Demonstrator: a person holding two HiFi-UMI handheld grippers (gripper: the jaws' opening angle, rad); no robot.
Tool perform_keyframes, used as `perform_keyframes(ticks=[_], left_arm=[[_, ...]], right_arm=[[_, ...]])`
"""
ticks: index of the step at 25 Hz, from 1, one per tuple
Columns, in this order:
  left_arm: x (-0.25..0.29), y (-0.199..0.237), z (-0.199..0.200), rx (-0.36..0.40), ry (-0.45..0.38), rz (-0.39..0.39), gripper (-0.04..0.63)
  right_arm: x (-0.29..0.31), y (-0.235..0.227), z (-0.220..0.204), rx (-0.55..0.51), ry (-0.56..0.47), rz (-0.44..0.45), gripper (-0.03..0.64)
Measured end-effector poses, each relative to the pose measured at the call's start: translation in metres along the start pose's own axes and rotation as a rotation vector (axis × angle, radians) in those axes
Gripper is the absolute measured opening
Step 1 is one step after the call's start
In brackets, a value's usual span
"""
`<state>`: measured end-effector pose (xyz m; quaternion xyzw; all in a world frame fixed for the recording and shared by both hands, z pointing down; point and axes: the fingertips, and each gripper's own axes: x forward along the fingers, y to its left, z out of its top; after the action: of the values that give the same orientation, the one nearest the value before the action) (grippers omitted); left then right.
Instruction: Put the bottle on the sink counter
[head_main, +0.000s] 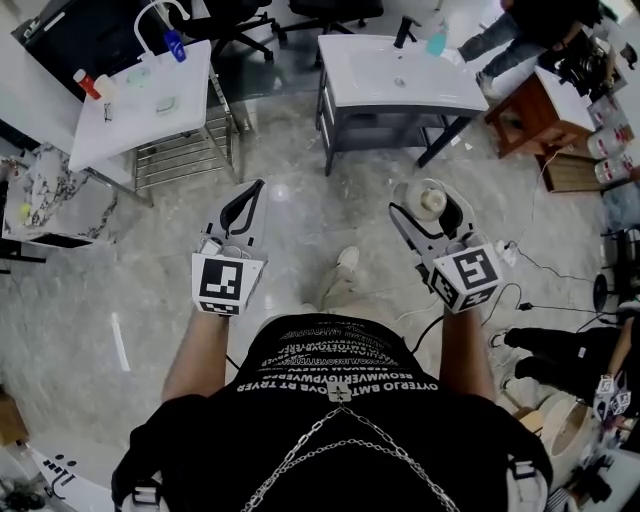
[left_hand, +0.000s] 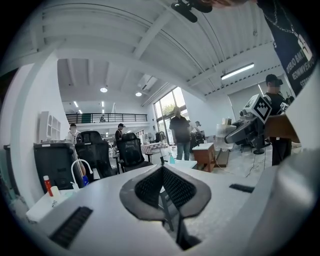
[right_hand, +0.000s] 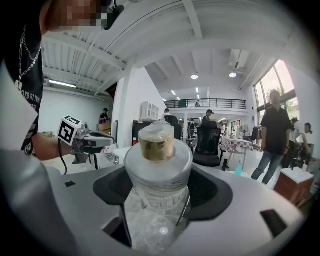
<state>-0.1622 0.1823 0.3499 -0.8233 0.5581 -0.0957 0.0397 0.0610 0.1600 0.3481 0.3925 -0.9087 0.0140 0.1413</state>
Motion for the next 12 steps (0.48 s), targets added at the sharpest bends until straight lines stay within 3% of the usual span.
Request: perform_keyframes(ticks=[12], left_arm=[[0.091,0.004,0.007,0.028,-0.004,-0.063,0.006]], right_arm=[[0.06,-0.058,0.005,0.019,0.004,0.048,0.328]])
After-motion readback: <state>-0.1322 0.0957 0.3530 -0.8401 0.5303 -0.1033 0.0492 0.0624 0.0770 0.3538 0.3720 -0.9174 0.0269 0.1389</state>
